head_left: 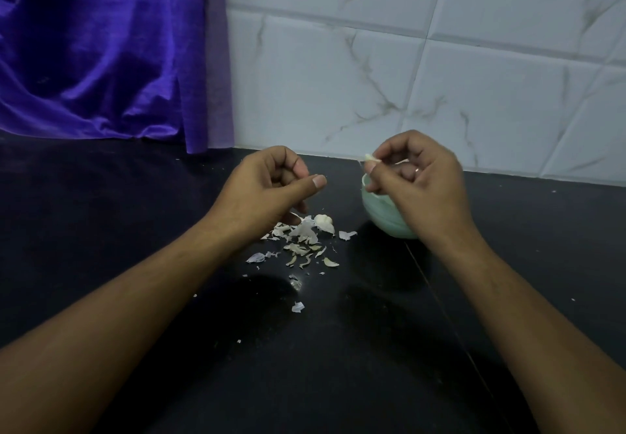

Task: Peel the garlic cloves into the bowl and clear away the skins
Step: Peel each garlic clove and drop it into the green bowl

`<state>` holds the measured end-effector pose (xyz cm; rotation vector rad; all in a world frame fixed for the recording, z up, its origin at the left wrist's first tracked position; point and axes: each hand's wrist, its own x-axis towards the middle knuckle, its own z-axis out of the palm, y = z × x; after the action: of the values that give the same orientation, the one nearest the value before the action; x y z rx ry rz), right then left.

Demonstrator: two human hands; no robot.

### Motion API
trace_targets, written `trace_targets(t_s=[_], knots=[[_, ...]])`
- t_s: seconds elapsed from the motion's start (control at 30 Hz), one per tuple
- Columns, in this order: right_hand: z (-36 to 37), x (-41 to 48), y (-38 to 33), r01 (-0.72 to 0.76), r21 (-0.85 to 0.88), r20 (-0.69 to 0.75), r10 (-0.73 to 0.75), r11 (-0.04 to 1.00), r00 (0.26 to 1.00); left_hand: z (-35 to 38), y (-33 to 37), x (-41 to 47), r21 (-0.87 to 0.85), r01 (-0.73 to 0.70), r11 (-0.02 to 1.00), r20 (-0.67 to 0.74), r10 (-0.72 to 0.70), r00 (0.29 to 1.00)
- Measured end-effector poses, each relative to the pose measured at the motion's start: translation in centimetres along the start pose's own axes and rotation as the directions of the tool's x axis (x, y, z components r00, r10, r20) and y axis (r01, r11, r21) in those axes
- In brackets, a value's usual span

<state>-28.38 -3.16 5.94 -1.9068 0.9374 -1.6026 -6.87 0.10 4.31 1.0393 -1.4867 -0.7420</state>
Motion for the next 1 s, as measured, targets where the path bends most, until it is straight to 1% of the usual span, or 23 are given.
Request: trace_targets(t_s=[0.07, 0.17, 0.23, 0.33, 0.4, 0.5, 0.6, 0.7, 0.77, 0.83, 0.87, 0.93, 1.0], knots=[[-1.2, 0.7, 0.4, 0.009, -0.09, -0.078, -0.016, 0.996, 0.997, 0.0, -0.2, 0.0, 0.019, -0.003, 1.0, 0.006, 0.003, 1.0], [-2.7, 1.5, 1.6, -0.037, -0.247, -0.142, 0.001, 0.968, 0.99, 0.0, -0.6, -0.1, 0.045, -0.017, 0.999, 0.034, 0.016, 0.999], [-3.3, 1.7, 2.5, -0.084, -0.343, -0.146, 0.035, 0.936, 0.989, -0.1, -0.8, -0.1, 0.073, -0.028, 0.997, 0.038, 0.025, 0.999], [-3.7, 1.8, 3.4, -0.129, -0.516, -0.125, 0.074, 0.847, 0.989, -0.2, -0.7, -0.1, 0.121, -0.042, 0.992, 0.05, 0.036, 0.998], [-3.7, 1.8, 3.4, -0.123, -0.568, -0.124, 0.063, 0.814, 0.99, -0.3, -0.8, -0.1, 0.189, -0.044, 0.981, 0.053, 0.034, 0.998], [-3.5, 1.7, 3.2, -0.081, -0.541, -0.146, 0.001, 0.837, 0.989, -0.2, -1.3, 0.1, 0.235, -0.019, 0.972, 0.048, 0.008, 0.999], [-2.5, 1.3, 2.5, 0.054, -0.506, -0.12, -0.133, 0.861, 0.984, -0.3, -1.5, 0.3, 0.294, -0.042, 0.955, 0.036, 0.033, 0.999], [-1.1, 0.5, 1.7, 0.216, -0.474, -0.032, -0.262, 0.854, 0.965, -0.5, -1.1, 0.2, 0.328, -0.058, 0.943, -0.002, 0.063, 0.998], [0.0, -0.3, 1.2, 0.286, -0.424, 0.054, -0.291, 0.859, 0.955, -0.4, -0.5, -0.1, 0.352, -0.058, 0.934, -0.018, 0.068, 0.997], [1.0, -1.0, 1.1, 0.318, -0.37, 0.172, -0.272, 0.873, 0.947, -0.4, -0.4, -0.2, 0.38, -0.057, 0.923, -0.027, 0.072, 0.997], [1.5, -1.3, 1.2, 0.312, -0.349, 0.24, -0.237, 0.884, 0.941, -0.4, -0.4, -0.2, 0.399, -0.056, 0.915, -0.03, 0.074, 0.997], [2.1, -1.7, 1.7, 0.266, -0.307, 0.366, -0.144, 0.914, 0.919, -0.6, -0.6, 0.0, 0.442, -0.052, 0.895, -0.012, 0.064, 0.998], [2.4, -1.9, 2.2, 0.213, -0.275, 0.429, -0.078, 0.938, 0.9, -0.7, -0.7, 0.2, 0.43, -0.039, 0.902, 0.018, 0.034, 0.999]])
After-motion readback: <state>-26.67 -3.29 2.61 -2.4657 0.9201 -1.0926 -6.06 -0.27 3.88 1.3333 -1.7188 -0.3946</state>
